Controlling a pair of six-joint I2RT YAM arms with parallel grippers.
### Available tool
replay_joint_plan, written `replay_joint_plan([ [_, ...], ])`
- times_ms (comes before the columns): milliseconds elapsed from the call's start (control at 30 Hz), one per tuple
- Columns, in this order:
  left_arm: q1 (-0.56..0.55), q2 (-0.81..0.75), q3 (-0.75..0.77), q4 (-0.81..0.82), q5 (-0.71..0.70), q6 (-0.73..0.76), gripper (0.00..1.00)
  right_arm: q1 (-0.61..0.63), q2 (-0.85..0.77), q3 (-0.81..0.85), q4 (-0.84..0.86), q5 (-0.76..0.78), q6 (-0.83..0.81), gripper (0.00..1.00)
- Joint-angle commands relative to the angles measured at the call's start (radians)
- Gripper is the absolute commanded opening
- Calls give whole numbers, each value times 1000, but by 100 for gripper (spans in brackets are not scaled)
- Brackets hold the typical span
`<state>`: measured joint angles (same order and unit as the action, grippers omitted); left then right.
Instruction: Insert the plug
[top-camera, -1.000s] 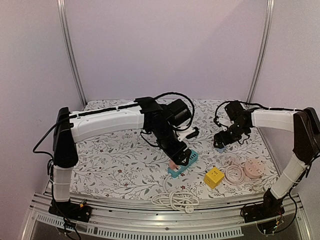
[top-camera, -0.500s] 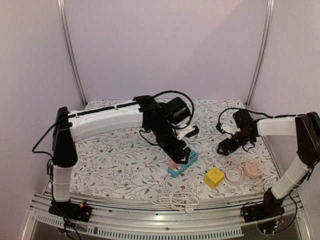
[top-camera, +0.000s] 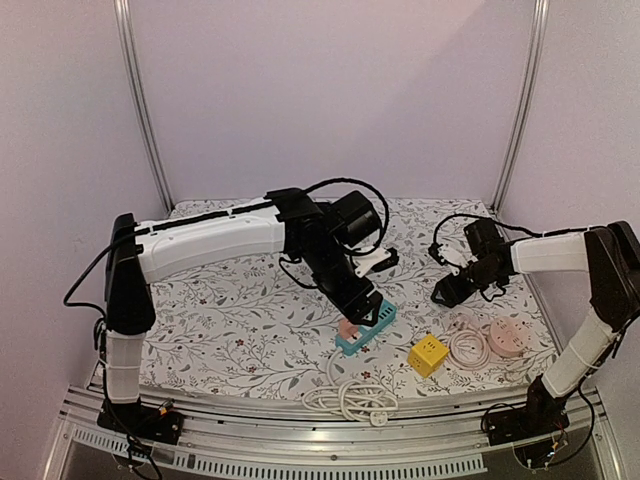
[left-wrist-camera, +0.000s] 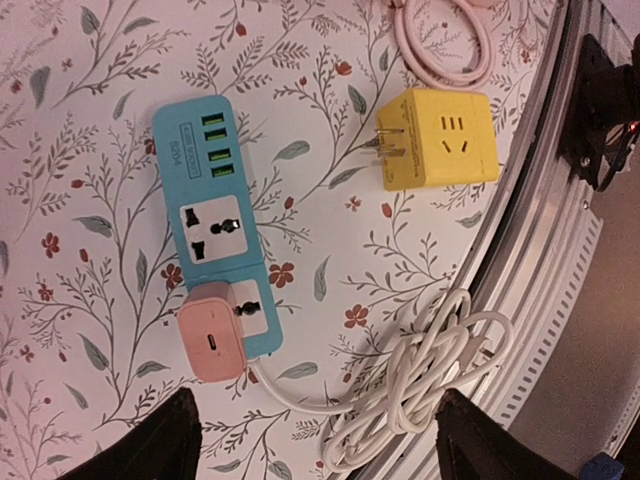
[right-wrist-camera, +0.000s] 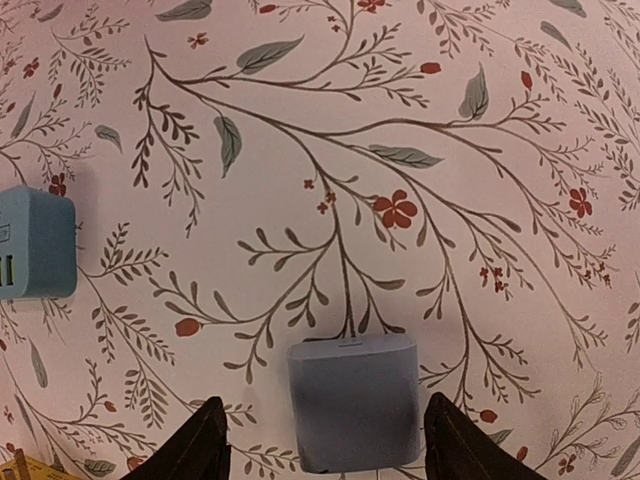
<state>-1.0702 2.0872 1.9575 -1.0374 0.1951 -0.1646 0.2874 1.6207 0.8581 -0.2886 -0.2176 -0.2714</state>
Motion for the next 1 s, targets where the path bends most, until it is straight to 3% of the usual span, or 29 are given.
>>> replay_joint_plan([
  [0,14,-27,15,-19,9,9,81,-3,29,-6,24,30,-2,66],
  [600,23,-23,13,-21,9,2,79,-30,59,-50,77,24,17,62],
  [967,27,-18,13,-17,1,-20,76,-39,80,-45,87,-14,29,42],
])
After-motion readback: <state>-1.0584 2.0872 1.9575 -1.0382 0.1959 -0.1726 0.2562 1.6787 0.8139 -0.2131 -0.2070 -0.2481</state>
